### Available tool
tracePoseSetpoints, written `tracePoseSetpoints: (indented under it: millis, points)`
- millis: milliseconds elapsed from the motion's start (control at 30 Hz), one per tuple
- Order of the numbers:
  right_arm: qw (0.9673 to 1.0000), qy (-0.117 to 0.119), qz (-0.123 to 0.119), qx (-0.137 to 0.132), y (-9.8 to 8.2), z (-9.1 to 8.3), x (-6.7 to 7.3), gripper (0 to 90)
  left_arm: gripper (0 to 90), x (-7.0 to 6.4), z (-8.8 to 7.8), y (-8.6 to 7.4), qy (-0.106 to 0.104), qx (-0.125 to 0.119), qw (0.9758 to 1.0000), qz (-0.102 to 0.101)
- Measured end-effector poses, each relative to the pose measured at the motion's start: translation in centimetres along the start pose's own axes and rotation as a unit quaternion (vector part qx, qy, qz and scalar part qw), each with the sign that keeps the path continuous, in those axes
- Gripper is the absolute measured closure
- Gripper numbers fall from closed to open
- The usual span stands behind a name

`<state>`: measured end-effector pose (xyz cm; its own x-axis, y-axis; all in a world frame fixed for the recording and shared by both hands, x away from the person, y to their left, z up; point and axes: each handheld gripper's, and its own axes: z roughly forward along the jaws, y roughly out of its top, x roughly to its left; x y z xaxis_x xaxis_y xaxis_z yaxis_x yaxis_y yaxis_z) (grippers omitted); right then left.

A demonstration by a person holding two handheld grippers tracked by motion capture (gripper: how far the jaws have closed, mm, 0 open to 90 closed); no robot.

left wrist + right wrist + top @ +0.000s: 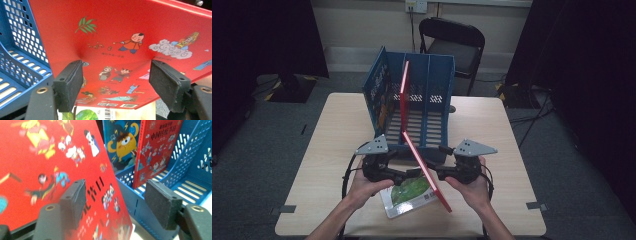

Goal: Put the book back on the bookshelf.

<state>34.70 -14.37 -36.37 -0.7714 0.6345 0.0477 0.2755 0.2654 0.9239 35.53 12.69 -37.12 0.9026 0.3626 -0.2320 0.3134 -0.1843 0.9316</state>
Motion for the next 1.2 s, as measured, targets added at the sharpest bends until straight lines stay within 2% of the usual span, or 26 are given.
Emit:
tracePoseSetpoints:
  millis: [233,400,633,767,900,1033,1167,1200]
  points:
    - [1.0,-0.006,0.002,0.007,-1.3,-2.7,0.1,41.3,26.6,0.0,-0.1,-0.1,-0.001,-0.001,1.0,-0.003]
    - [1.0,-0.007,0.006,0.003,-2.2,-5.1,0.8,43.1,26.7,0.0,-0.1,-0.1,0.001,-0.001,1.0,-0.002]
    - [0.9999,0.006,-0.003,0.014,-3.5,-7.3,2.4,42.1,26.6,-0.1,-0.1,-0.1,0.002,-0.002,1.0,-0.003]
    - [0.9996,0.024,-0.009,0.015,-4.2,-8.1,3.2,36.2,26.4,0.0,-0.1,-0.1,0.001,0.0,1.0,-0.004]
    - [0.9984,0.052,-0.018,0.011,-4.4,-8.1,4.3,32.6,26.5,0.0,0.0,-0.1,0.001,0.0,1.0,-0.005]
    - [0.9974,0.065,-0.025,0.018,-4.1,-6.9,4.9,31.1,26.8,-0.1,0.1,-0.1,0.003,0.001,1.0,-0.004]
    - [0.9968,0.068,-0.032,0.028,-3.8,-5.1,5.2,31.2,27.0,-0.1,0.1,-0.1,0.005,0.001,1.0,-0.005]
    - [0.9969,0.061,-0.04,0.031,-3.7,-4.7,5.4,31.2,27.0,-0.1,0.2,-0.1,0.006,0.001,1.0,-0.005]
